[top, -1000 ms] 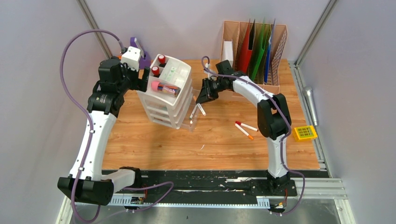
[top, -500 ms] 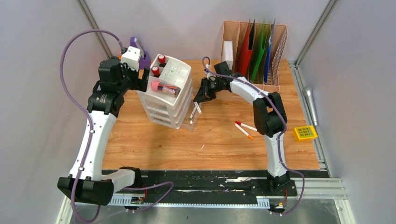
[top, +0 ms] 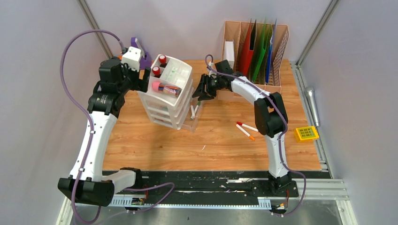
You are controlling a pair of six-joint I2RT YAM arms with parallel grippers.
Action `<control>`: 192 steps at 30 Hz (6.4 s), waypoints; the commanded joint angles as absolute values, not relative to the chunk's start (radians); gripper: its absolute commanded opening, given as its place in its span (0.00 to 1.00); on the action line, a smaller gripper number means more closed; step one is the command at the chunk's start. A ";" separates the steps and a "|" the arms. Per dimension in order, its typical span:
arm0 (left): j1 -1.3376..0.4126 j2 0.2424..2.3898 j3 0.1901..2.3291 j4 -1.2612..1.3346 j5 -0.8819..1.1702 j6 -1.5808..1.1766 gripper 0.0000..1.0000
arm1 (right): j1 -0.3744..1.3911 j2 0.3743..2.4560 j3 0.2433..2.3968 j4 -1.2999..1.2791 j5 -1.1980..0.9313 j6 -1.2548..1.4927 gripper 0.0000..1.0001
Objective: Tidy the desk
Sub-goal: Place the stationery in the drawer, then pick up the stationery from the center of the board, then place the stationery in the drawer, then pick up the stationery from the center of the board.
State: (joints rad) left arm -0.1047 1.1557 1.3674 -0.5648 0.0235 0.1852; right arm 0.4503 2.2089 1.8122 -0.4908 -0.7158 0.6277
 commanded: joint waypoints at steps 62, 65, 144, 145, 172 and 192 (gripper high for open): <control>-0.100 1.091 1.359 -0.563 0.103 0.180 1.00 | 0.168 1.724 1.003 -0.621 -0.242 -0.666 0.29; -0.100 1.091 1.357 -0.562 0.103 0.179 1.00 | 0.169 1.745 1.034 -0.621 -0.251 -0.638 0.19; -0.100 1.109 1.380 -0.544 0.056 0.211 1.00 | 0.374 1.690 1.348 -0.678 -0.446 -0.229 0.52; -0.100 1.108 1.379 -0.542 0.060 0.208 1.00 | 0.373 1.674 1.324 -0.708 -0.416 -0.269 0.52; -0.101 1.089 1.342 -0.530 0.084 0.197 1.00 | 0.338 1.577 0.954 -0.658 -0.172 -0.434 0.51; -0.100 1.097 1.347 -0.529 0.095 0.192 1.00 | 0.269 1.627 1.020 -0.662 -0.171 -0.513 0.48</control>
State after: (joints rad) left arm -0.1047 1.1126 1.3426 -0.5632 0.0784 0.1959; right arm 0.2749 1.5867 0.9901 -0.6979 -0.1658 -0.4782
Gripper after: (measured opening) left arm 0.998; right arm 0.490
